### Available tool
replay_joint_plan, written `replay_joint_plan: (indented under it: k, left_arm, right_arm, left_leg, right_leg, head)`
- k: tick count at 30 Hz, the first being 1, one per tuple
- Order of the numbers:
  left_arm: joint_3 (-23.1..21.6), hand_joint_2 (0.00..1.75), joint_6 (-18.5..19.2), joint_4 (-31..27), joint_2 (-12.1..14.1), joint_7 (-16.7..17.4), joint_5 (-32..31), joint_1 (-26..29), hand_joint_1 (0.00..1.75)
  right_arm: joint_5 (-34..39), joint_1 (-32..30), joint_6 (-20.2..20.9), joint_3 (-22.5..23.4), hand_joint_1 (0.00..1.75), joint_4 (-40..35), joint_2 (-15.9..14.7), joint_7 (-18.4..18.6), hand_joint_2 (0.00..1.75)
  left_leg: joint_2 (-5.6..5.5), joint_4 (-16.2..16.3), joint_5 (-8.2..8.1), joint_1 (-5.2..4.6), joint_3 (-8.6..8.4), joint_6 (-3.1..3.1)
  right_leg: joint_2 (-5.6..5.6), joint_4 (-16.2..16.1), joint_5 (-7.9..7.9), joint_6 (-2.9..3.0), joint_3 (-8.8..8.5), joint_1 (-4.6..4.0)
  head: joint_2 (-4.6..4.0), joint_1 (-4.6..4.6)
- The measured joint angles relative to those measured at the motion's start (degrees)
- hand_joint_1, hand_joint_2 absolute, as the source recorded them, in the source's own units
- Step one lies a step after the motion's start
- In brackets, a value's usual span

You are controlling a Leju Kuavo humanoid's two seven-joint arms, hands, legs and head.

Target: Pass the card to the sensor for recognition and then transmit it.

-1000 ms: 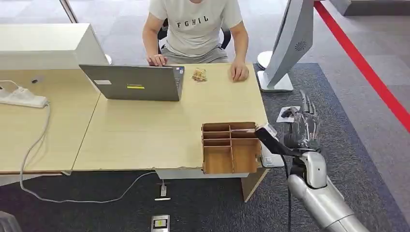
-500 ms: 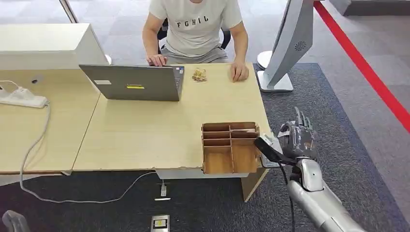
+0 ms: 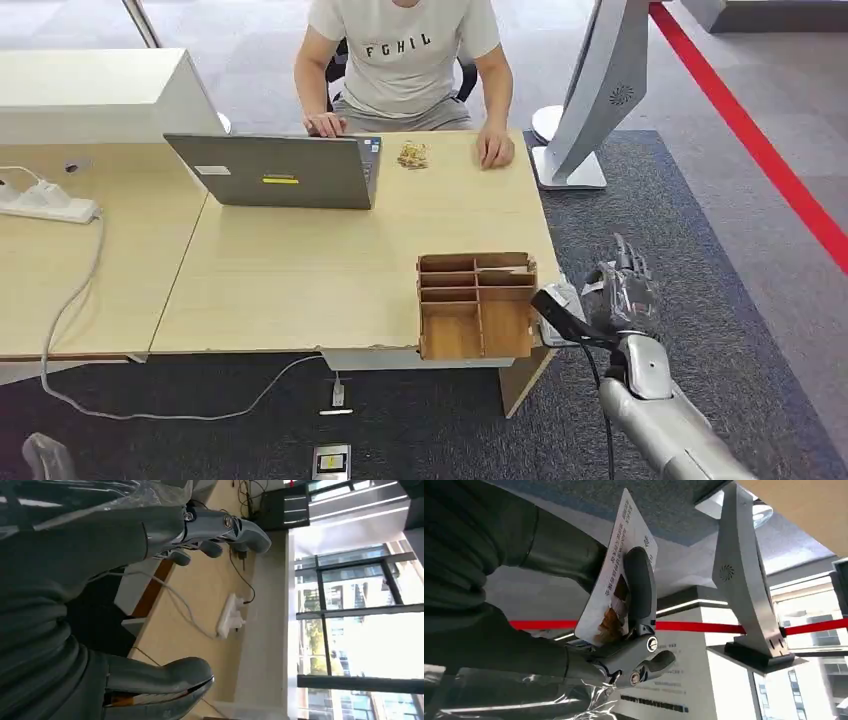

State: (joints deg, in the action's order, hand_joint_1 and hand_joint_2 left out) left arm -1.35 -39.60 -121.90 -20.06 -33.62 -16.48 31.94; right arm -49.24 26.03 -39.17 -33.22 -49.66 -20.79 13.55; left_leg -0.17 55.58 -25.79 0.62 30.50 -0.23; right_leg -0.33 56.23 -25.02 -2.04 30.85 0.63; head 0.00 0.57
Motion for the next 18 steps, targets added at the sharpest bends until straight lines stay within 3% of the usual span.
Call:
replay_joint_plan:
  k: [3,8,18]
  left_arm:
    - [0.5,1.75,0.0,0.1,0.0,-0.7,2.9,-0.2,0.00]
    - [3.4,1.75,0.0,0.3,0.0,-5.8,9.9,-0.8,0.00]
    - [8.1,1.75,0.0,0.5,0.0,-6.2,12.7,-3.0,0.00]
  right_arm:
    - [1.7,-0.1,0.2,-0.4,1.75,1.0,0.2,-0.4,1.75]
    - [4.7,-1.6,0.0,-1.3,1.75,3.6,0.5,-0.4,1.75]
    - [8.3,-2.5,0.0,-2.1,1.75,6.0,0.6,-2.0,1.75]
  left_leg:
    - [0.00,0.0,0.00,0.00,-0.01,0.00]
    - [-0.01,0.0,0.00,0.01,0.00,0.00]
    - [0.05,0.0,-0.03,0.03,-0.37,0.00]
  right_leg:
    - [0.00,0.0,0.00,0.00,0.01,0.00]
    - [-0.01,0.0,-0.02,-0.01,0.01,-0.01]
    - [0.05,-0.1,-0.02,-0.01,-0.32,-0.02]
  head:
    - [0.00,0.00]
    - [0.00,0.02]
    - [0.00,0.02]
